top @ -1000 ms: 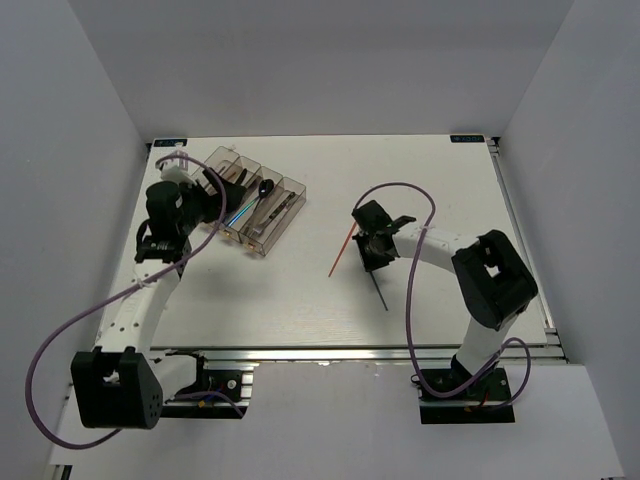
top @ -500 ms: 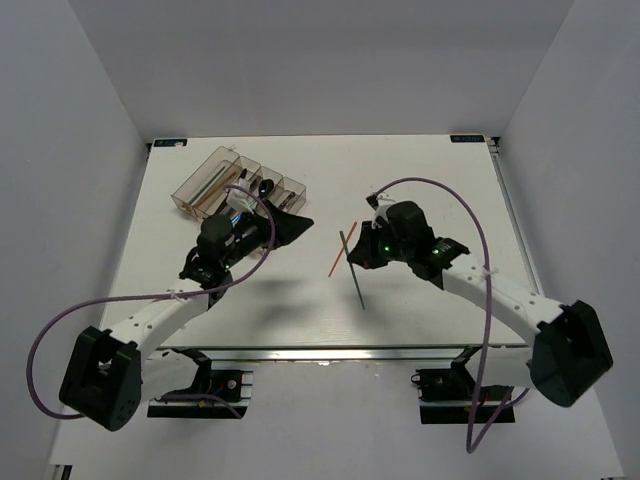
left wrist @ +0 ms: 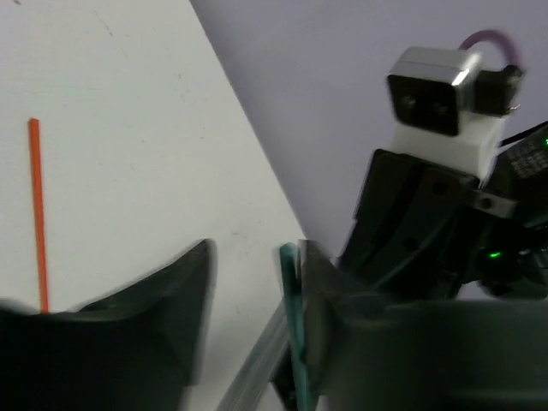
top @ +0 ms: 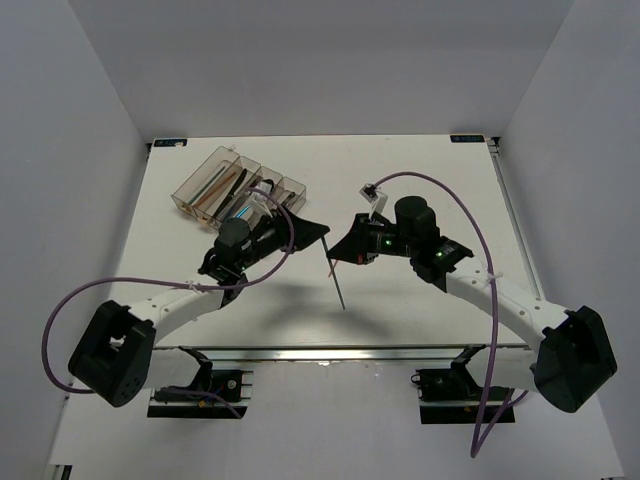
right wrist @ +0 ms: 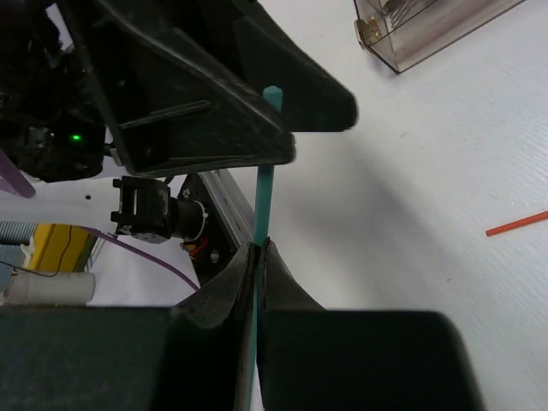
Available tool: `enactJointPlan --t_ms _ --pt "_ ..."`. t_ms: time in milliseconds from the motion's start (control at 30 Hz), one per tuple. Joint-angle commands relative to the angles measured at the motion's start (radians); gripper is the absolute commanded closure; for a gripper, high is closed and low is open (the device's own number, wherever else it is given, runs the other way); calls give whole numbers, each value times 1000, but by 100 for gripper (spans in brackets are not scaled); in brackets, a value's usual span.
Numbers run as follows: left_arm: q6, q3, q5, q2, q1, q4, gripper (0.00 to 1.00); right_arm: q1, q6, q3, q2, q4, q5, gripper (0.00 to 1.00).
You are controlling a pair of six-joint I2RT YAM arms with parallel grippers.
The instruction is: Sort the eating utensils into containers
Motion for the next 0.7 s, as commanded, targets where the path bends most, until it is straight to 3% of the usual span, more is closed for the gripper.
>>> enactJointPlan --t_ms 0,67,100,133,167,200,233,300,333,367,433,467,567,667 --pt "-6 50 39 45 -10 44 54 11 35 12 1 106 -78 100" --pt "-7 66 56 83 -12 58 84 9 39 3 4 132 -87 100" --pt "-1 94 65 93 -12 49 99 11 41 -12 0 158 -84 85" --pt "11 114 65 106 -12 1 100 8 45 -19 -14 164 -70 66" --pt "66 137 59 111 -9 -37 100 3 36 -25 -23 161 -29 18" --pt "124 222 49 114 -7 -110 100 -3 25 -26 -32 120 -3 11" --pt "200 285 -33 116 -5 -343 100 -27 15 -28 -52 86 28 11" --pt "476 508 -217 139 -5 -596 100 -55 -30 -28 -71 -37 150 11" --pt "562 583 -473 157 -5 -805 100 -74 -45 -26 -91 -78 207 11" --pt "715 650 -607 209 -4 -871 100 -80 -74 -29 -103 -121 291 11" --pt "868 798 -899 273 1 -947 100 -98 -91 -55 -130 -147 309 11" --pt "1011 842 -931 344 20 -949 100 -101 -105 -63 -137 -147 295 11" --pt "1217 1039 -1007 509 65 -956 100 -106 -126 -75 -144 -158 277 11" --pt "1343 1296 -1047 646 125 -1025 100 -107 -159 -97 -161 -172 266 11"
